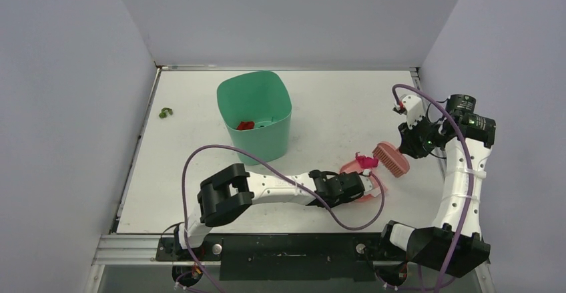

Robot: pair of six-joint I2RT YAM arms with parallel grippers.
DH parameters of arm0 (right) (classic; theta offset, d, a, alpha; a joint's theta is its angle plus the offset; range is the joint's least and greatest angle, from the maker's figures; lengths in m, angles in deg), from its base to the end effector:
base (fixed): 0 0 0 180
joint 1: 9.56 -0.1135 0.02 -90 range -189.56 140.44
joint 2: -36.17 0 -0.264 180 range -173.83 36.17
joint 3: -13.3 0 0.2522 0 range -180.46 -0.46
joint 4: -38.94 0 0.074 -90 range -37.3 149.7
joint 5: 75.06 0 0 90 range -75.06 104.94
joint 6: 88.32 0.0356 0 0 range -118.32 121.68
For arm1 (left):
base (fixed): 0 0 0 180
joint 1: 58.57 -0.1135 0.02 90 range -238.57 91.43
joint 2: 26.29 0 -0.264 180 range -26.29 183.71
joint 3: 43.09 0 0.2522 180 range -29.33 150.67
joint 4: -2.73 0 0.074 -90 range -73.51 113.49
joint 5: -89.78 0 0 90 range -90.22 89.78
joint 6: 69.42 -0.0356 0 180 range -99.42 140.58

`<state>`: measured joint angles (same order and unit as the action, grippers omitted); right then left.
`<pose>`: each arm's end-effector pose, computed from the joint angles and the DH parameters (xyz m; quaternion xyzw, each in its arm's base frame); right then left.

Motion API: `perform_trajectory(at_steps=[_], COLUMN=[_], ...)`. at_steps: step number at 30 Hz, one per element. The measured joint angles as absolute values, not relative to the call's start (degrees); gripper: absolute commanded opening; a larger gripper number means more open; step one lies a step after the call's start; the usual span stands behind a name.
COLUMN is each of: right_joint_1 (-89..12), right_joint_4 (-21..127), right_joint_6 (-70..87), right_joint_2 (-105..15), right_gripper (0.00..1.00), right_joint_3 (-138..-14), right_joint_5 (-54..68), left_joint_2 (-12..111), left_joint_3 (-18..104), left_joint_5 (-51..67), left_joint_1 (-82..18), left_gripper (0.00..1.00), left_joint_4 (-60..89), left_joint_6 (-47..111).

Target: Sweep away the paper scraps from the table

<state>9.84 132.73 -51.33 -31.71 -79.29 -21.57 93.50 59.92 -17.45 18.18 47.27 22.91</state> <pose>0.1828 -0.0419 0.3676 -0.3244 0.8776 0.1467 0.3211 0.1121 -0.4302 0.1751 0.5497 0.7853 -0.0440 0.2812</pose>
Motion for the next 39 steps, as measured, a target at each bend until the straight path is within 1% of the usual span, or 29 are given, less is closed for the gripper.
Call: perform_trajectory(at_steps=[9,17,24,32,39], right_joint_1=[9.9,9.9,10.4,11.5,12.2], right_joint_4=[133.0,131.2,121.4,111.2,105.0], right_joint_6=[-49.4,-46.8,-42.1,-36.0,-31.2], right_joint_2=[-29.7,-25.7,-20.5,-22.7,-23.1], right_gripper=[0.05,0.05,0.05,0.05,0.05], right_joint_3=[-81.8,-85.1,-78.3,-71.9,-71.2], right_joint_5=[-18.2,-14.5,-10.6,-9.4,-9.3], left_joint_2=[90.7,89.6,84.1,79.8,74.9], left_joint_3=[57.5,57.4,57.4,64.7,70.4], left_joint_5=[-20.8,-22.0,-23.1,-24.6,-24.6], left_joint_1=[17.7,17.2,17.1,17.0,15.2], left_gripper=[0.0,0.0,0.0,0.0,0.0], left_joint_4=[42.9,44.7,49.4,59.1,65.9], left_joint_6=[23.5,25.4,26.6,29.6,33.5])
